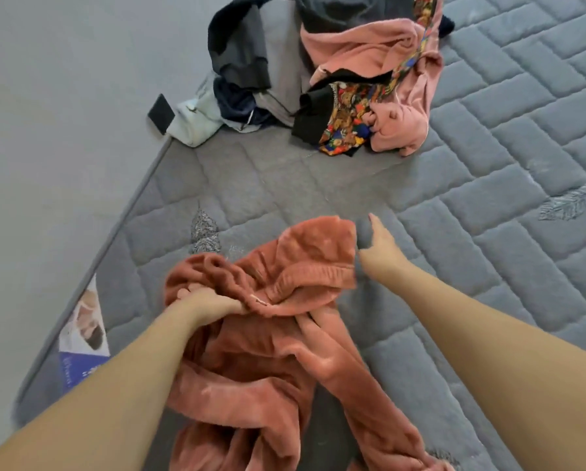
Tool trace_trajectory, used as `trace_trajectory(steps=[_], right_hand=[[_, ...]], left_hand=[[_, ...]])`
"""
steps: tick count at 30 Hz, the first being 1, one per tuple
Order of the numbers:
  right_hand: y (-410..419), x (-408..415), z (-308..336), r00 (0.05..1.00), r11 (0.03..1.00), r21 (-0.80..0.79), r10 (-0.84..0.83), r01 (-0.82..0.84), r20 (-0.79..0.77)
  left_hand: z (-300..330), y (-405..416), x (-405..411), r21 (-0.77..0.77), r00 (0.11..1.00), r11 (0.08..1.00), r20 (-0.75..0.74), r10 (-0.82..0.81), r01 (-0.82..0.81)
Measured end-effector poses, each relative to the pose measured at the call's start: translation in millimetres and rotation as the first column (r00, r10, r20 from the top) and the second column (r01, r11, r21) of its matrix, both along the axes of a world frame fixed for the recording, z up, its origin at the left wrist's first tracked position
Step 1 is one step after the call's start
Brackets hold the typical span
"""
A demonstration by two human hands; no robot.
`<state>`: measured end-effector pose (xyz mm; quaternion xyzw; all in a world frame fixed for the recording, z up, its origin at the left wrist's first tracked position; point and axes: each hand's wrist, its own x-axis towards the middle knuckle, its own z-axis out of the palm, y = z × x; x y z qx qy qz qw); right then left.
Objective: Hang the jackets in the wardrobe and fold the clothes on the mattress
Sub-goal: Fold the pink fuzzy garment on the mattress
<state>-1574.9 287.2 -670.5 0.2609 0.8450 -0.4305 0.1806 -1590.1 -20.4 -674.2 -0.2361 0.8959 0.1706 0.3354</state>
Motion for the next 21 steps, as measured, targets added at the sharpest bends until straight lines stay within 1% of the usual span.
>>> trace_trajectory(steps=[1, 2, 3, 4, 5, 6, 7, 8, 9, 10, 11, 12, 13, 14, 15, 16, 17, 18, 19, 21], right_hand=[[-6.7, -2.8, -6.2, 0.999, 0.999, -0.01, 0.042, -0.042, -0.009], [-13.0, -4.3, -12.8, 0.989, 0.989, 0.01, 0.15, -0.15, -0.012], [-19.2, -5.3, -19.8, 0.947, 0.945, 0.064, 0.322, -0.321, 0.007], [-24.2, -5.3, -27.2, 0.858, 0.845, 0.151, 0.511, -0.512, 0.047], [-27.2, -5.3, -35.6, 0.746, 0.706, 0.26, 0.659, -0.659, 0.1], [-28.5, -4.8, -43.7, 0.661, 0.576, 0.373, 0.734, -0.728, 0.156], [-28.2, -4.2, -49.0, 0.615, 0.461, 0.493, 0.761, -0.738, 0.209], [-26.4, -3.6, -50.5, 0.6, 0.372, 0.61, 0.769, -0.7, 0.221], [-23.1, -3.6, -48.4, 0.594, 0.306, 0.689, 0.773, -0.657, 0.223], [-18.3, -3.7, -45.0, 0.586, 0.279, 0.734, 0.787, -0.619, 0.195], [-13.9, -3.7, -38.2, 0.558, 0.267, 0.743, 0.812, -0.613, 0.169], [-10.7, -2.7, -27.7, 0.543, 0.315, 0.695, 0.829, -0.647, 0.129], [-8.6, 0.3, -13.2, 0.579, 0.438, 0.58, 0.813, -0.687, 0.071], [-7.8, 6.6, 4.5, 0.699, 0.655, 0.367, 0.715, -0.661, -0.02], [-6.6, 14.2, 23.7, 0.862, 0.865, 0.077, 0.501, -0.495, -0.081], [0.4, 23.4, 40.1, 0.969, 0.956, -0.175, 0.219, -0.236, -0.112], [13.1, 33.6, 56.3, 0.994, 0.939, -0.345, -0.028, -0.01, -0.107], [30.8, 45.2, 70.4, 0.98, 0.874, -0.468, -0.185, 0.128, -0.078], [50.1, 58.3, 84.4, 0.961, 0.791, -0.578, -0.273, 0.203, -0.036], [93.4, 90.2, 115.6, 0.938, 0.648, -0.713, -0.343, 0.269, 0.042]], left_hand=[[-3.1, 0.4, -2.3, 0.005, 0.998, 0.999, -0.038, 0.049, -0.049], [-5.2, 0.0, -3.7, -0.028, 0.986, 0.997, -0.152, 0.066, -0.072], [-13.3, -1.6, -5.0, -0.076, 0.957, 0.997, -0.286, -0.036, 0.015], [-19.3, -4.4, -7.6, -0.133, 0.915, 0.983, -0.366, -0.166, 0.125], [-24.9, -7.5, -10.5, -0.166, 0.87, 0.954, -0.393, -0.298, 0.252], [-29.1, -10.8, -12.9, -0.173, 0.832, 0.917, -0.385, -0.398, 0.359], [-32.1, -14.0, -16.4, -0.158, 0.818, 0.889, -0.35, -0.457, 0.43], [-33.6, -16.6, -17.9, -0.131, 0.814, 0.876, -0.328, -0.48, 0.464], [-32.8, -17.7, -18.0, -0.122, 0.811, 0.874, -0.33, -0.483, 0.471], [-30.9, -16.8, -17.3, -0.103, 0.813, 0.884, -0.357, -0.46, 0.455], [-28.3, -15.4, -15.4, -0.054, 0.829, 0.914, -0.403, -0.388, 0.401], [-23.5, -12.6, -12.1, 0.041, 0.842, 0.946, -0.471, -0.264, 0.32], [-17.3, -8.5, -7.3, 0.154, 0.847, 0.96, -0.517, -0.124, 0.234], [-10.1, -2.9, -1.6, 0.242, 0.828, 0.954, -0.56, -0.011, 0.177], [-0.7, 4.1, 3.7, 0.279, 0.785, 0.948, -0.617, 0.053, 0.156], [11.4, 14.6, 7.6, 0.311, 0.732, 0.937, -0.674, 0.099, 0.16], [27.3, 29.2, 8.9, 0.343, 0.681, 0.922, -0.72, 0.135, 0.181], [44.7, 47.4, 7.6, 0.363, 0.629, 0.908, -0.761, 0.158, 0.211], [63.1, 69.2, 4.3, 0.359, 0.58, 0.898, -0.799, 0.156, 0.254], [100.8, 123.5, -3.1, 0.314, 0.482, 0.87, -0.87, 0.103, 0.381]])
